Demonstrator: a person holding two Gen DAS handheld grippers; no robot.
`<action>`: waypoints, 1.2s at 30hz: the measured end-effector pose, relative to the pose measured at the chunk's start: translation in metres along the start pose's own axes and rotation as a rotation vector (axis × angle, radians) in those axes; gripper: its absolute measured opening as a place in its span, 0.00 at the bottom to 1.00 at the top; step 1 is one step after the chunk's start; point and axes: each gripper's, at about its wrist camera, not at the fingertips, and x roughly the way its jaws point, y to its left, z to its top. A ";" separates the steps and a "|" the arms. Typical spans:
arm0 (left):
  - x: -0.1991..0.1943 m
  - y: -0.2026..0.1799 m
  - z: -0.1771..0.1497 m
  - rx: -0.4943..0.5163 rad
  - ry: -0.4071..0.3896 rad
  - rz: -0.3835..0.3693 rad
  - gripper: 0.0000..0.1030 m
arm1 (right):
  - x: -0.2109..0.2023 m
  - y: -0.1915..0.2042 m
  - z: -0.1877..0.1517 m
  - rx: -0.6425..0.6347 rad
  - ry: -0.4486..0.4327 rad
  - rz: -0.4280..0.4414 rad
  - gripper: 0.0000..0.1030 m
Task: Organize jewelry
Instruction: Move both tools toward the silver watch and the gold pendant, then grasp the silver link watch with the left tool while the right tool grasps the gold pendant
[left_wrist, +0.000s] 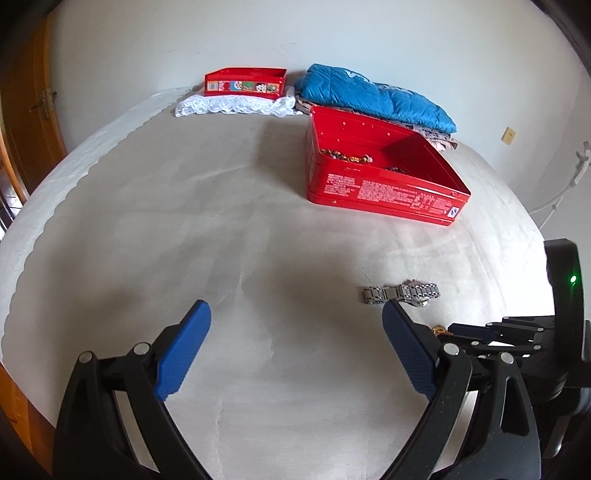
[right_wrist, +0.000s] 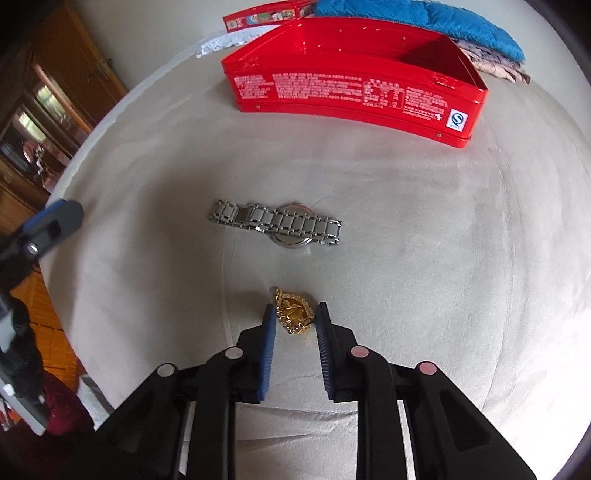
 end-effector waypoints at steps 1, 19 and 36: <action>0.001 -0.001 0.000 0.002 0.002 0.000 0.90 | -0.003 -0.003 -0.001 0.012 -0.005 0.007 0.21; 0.066 -0.088 0.023 0.349 0.148 -0.168 0.78 | -0.030 -0.060 -0.014 0.161 -0.053 0.025 0.21; 0.107 -0.127 0.012 0.565 0.257 -0.210 0.40 | -0.029 -0.081 -0.016 0.208 -0.045 0.049 0.21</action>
